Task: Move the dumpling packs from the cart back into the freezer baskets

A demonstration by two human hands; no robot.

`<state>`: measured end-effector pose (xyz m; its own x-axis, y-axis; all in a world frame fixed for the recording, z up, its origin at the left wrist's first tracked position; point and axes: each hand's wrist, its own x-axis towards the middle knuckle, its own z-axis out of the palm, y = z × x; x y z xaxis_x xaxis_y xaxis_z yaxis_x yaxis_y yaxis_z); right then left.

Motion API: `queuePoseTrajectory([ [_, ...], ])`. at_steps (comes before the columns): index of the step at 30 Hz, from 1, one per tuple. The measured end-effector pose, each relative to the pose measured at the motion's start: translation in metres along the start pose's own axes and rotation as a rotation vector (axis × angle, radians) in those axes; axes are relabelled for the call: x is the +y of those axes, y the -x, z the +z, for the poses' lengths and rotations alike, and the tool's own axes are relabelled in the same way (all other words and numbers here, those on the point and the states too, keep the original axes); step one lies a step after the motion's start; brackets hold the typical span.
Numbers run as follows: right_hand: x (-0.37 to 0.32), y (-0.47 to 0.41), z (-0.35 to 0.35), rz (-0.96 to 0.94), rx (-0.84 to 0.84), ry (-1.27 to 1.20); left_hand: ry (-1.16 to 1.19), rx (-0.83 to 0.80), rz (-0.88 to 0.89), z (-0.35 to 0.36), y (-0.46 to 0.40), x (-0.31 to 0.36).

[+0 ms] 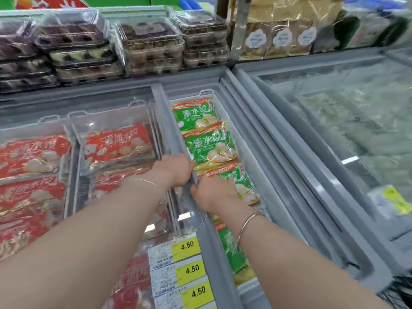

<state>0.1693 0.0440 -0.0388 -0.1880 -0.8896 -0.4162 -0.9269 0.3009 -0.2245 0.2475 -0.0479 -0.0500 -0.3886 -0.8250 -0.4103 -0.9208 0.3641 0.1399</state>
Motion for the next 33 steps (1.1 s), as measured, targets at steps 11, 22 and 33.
queuePoseTrajectory([
  [11, 0.137, -0.013, -0.032, 0.08, 0.187, 0.193, 0.082, 0.004, 0.041, 0.001, -0.056, 0.142],
  [22, 0.224, -0.022, -0.055, 0.166, 0.262, 0.299, 0.096, -0.009, 0.017, -0.002, -0.082, 0.237],
  [33, 0.232, -0.024, -0.062, 0.194, 0.162, 0.313, 0.085, -0.009, 0.006, -0.002, -0.083, 0.251],
])
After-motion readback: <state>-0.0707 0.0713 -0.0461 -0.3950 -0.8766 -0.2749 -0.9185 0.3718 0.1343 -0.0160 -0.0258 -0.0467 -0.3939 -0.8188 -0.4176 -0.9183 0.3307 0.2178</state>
